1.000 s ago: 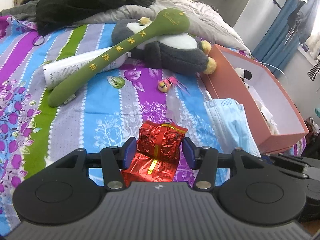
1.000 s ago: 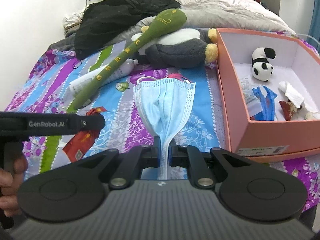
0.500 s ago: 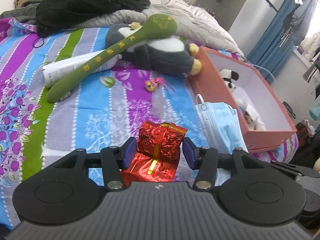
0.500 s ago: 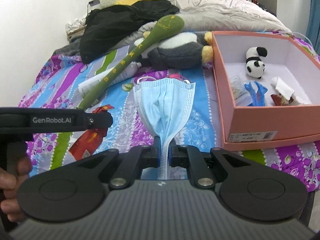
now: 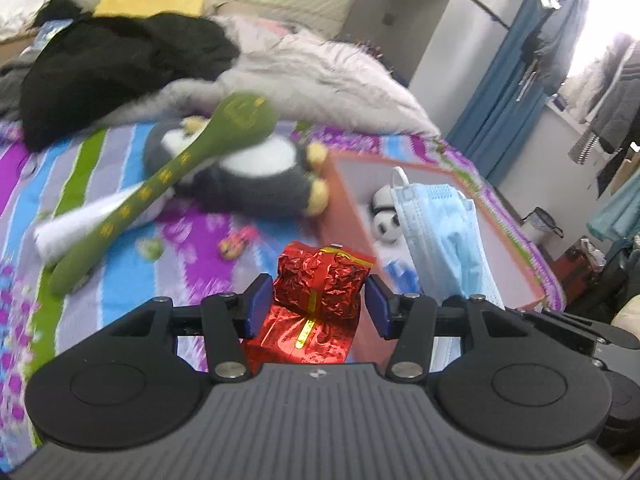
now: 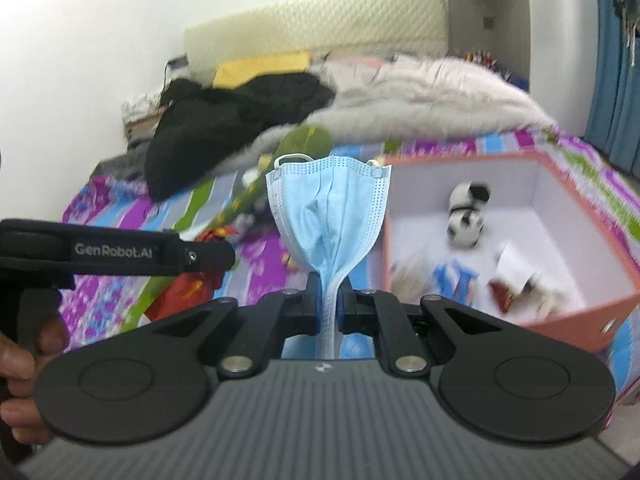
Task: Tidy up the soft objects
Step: 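Carry the mask and red packet over the pink box with both tools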
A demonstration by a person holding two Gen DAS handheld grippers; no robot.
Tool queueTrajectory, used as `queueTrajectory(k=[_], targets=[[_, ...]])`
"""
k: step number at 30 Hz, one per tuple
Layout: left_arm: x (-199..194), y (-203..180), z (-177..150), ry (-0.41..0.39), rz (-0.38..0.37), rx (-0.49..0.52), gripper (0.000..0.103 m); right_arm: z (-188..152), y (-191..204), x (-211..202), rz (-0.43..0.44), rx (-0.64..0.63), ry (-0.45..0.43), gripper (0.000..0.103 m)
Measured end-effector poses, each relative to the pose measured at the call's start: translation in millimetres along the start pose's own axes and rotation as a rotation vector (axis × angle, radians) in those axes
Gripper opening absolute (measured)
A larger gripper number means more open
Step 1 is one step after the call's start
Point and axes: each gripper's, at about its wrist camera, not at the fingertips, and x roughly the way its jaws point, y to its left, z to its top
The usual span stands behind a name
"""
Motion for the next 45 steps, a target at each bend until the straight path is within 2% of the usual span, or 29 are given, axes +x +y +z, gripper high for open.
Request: queueTrajectory(k=[6,12,18,25,29,32,37,44,45], targets=[[5,-37,43,-0.042,-0.046,0.052,0.057,37,-25,-11,-0.036,-0.003,-0.090,0.011],[29,-77,75,-0.027,-0.107,0.084,0.057,62,-66,-8,-0.084,0.036,-0.103,0.011],[78,-119,88,0.057,-0.151,0.130,0.057,70,-119,11,-0.152,0.116,-0.031,0.011],[145,-156,97,0.169,-0.195,0.161,0.057,59,-181,40,-0.264,0.204,0.106,0.011],[181,-178,96,0.217,-0.185,0.221,0.057,43,-206,59,-0.297,0.249,0.171,0.012],[213,-186,85,0.294,-0.174,0.275,0.057,30,-218,74,-0.311,0.258,0.215,0.012],[257,-180,63,0.418,-0.159,0.239,0.057,6,-231,92,-0.312,0.315,0.276,0.012],[273,-184,40,0.455,-0.122,0.294,0.058,-8,-240,101,-0.310,0.339,0.309,0.013],[274,-185,39,0.456,-0.122,0.301,0.059,-8,-240,101,-0.308,0.342,0.309,0.016]])
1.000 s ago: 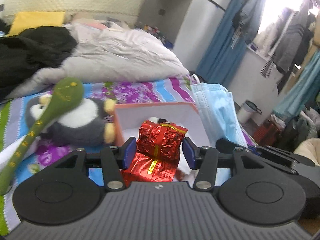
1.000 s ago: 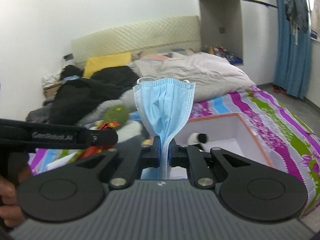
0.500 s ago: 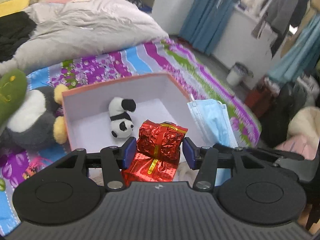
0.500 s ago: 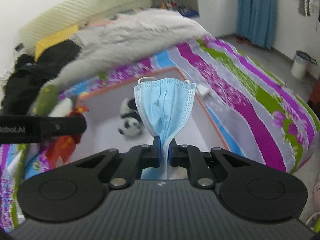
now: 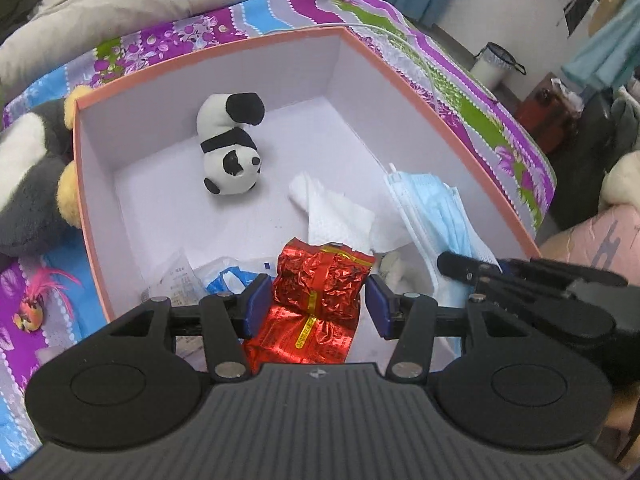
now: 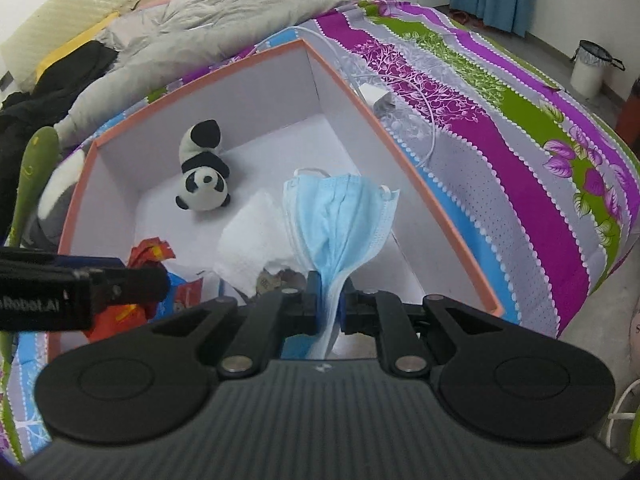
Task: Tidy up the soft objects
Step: 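Carry the mask and red packet over the pink box with both tools, then open both tools over the pink box to drop the mask and packet, then withdraw both open tools from the box toward the pink feathered toy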
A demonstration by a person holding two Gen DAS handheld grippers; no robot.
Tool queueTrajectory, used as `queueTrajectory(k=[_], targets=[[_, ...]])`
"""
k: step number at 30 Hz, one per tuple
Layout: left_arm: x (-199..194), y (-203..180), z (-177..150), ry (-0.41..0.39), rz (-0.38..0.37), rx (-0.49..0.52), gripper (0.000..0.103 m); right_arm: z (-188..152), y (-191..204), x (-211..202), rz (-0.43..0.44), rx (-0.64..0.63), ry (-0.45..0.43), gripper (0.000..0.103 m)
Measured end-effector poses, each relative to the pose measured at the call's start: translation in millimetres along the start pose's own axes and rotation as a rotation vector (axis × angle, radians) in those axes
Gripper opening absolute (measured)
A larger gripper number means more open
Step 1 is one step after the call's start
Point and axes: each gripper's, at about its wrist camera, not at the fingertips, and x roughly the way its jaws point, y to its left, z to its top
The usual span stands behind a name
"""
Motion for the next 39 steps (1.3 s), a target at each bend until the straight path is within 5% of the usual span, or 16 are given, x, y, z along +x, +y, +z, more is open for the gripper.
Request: queueTrajectory(k=[3,6,17,29,39], targets=[[-5,-4,0,-0.008,-0.008,0.002,0.066,3,-2,-2,-0.013,0.008,-0.004,0.038],[-16,-5,0,-0.035,-0.006,0.011,0.066,5,-4,-8,-0.022,0.016,-0.023,0.046],[-98,10,-17,-0.213,0.020,0.033,0.066,-3,16,-68,0.050,-0.032,-0.176,0.050],[-195,30,-80,-0.427,0.046,0.027,0.066,-32,61,-135,0.147,-0.111,-0.338,0.050],[-234,54,-138,-0.503,0.068,-0.046,0.066,-63,93,-161,0.228,-0.149,-0.382,0.050]])
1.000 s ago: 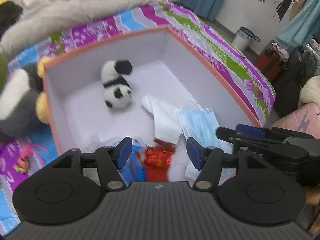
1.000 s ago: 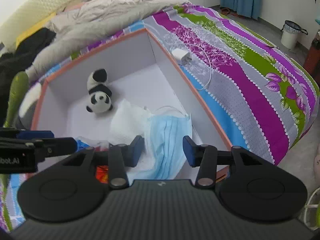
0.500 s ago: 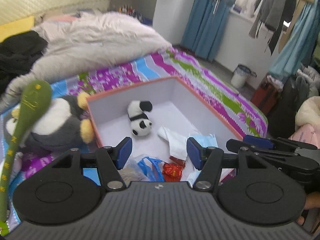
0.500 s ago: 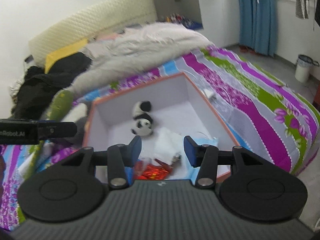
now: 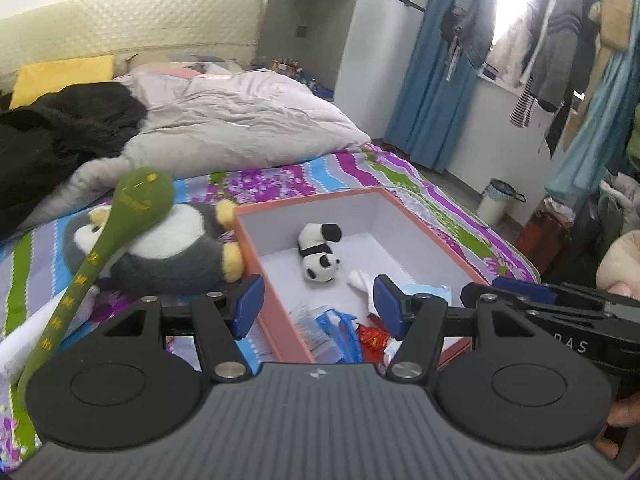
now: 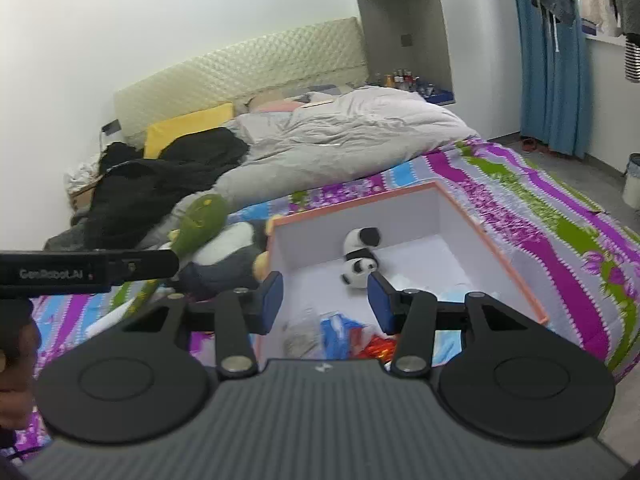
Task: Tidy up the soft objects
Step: 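Withdraw both open tools from the box toward the pink feathered toy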
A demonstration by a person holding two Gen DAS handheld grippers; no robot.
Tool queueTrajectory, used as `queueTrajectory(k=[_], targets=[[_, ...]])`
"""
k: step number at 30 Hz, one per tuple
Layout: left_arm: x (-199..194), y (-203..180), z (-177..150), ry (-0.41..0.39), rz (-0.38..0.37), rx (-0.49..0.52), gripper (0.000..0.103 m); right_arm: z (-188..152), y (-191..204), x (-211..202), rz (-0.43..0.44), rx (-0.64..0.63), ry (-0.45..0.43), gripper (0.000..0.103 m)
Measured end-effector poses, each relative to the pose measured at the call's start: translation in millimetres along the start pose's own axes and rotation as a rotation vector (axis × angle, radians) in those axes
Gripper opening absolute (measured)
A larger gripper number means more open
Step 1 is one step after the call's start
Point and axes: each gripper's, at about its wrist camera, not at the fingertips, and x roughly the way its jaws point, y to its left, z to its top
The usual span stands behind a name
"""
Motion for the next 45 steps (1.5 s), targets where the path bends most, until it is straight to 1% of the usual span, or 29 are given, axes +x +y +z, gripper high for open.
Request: queueTrajectory(k=[5,10,14,21,29,32,36,39,45], targets=[[-19,18,-16,-0.008,0.015,-0.053,0.066,-11,18,-6,0.028,-0.003,0.001,0.050],[-30,27,-36,-0.003,0.038,-0.071,0.066,-23,36,-10,0.038,-0.017,0.010,0.050],[-34,35,-53,0.016,0.051,-0.092,0.066,-35,48,-10,0.054,-0.028,0.030,0.050],[-43,49,-86,0.047,0.068,-0.134,0.066,-59,65,-10,0.052,-0.056,0.086,0.050],[-61,69,-111,0.045,0.123,-0.165,0.066,-85,80,-16,0.061,-0.072,0.122,0.050],[-66,75,-121,0.053,0.133,-0.179,0.066,-93,87,-17,0.063,-0.093,0.128,0.050],[-70,82,-136,0.071,0.147,-0.195,0.066,-105,99,-18,0.047,-0.144,0.128,0.050],[-72,89,-146,0.087,0.151,-0.211,0.066,-114,108,-14,0.053,-0.177,0.136,0.050],[-65,104,-157,0.115,0.160,-0.238,0.066,-122,115,-1,0.070,-0.173,0.173,0.050]])
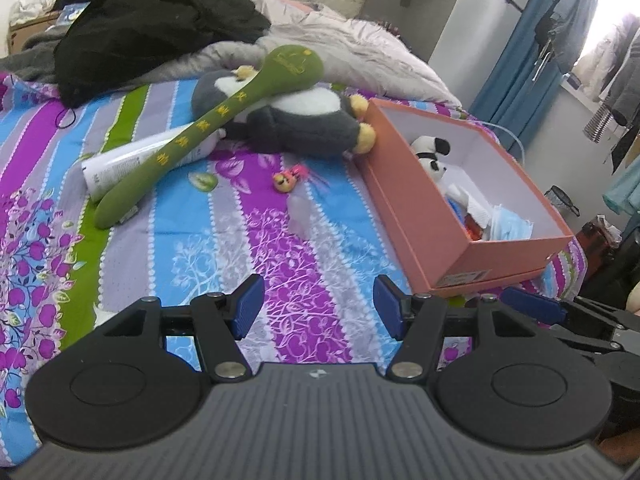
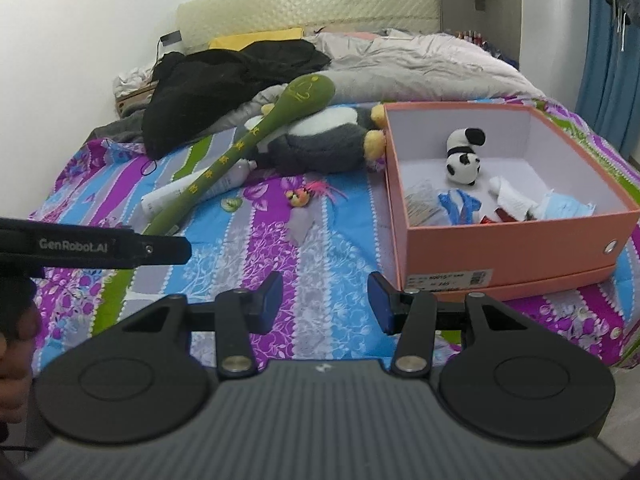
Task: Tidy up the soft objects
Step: 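Withdraw both open tools from the box toward the pink feathered toy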
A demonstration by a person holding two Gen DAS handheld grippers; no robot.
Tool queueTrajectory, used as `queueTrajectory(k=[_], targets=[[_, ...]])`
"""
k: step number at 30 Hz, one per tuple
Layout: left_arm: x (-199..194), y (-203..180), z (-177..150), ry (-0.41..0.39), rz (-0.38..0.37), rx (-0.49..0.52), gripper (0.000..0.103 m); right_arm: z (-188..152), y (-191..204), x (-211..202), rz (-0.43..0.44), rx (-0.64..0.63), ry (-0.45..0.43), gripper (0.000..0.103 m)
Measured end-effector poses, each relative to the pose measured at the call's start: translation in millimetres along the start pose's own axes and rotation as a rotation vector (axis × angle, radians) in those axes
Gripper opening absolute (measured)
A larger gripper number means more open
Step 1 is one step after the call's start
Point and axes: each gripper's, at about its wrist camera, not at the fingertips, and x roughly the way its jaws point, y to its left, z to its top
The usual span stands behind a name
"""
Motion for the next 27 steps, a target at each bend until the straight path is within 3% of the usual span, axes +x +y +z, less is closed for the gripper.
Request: queueTrajectory(k=[5,16,27], targets=[[15,11,5,0.010,0.013,-0.007,0.066,-3,10,16,-0.014,-0.044,0.009,0.050],[58,39,32,0.027,0.037,-0.005,0.066,-1,33,67,0.057,-0.073,0.045,0.050],[130,74,53,0.024,0.047,-0.019,0.066,0,35,128,0.070,-0.116,0.085,0.050]])
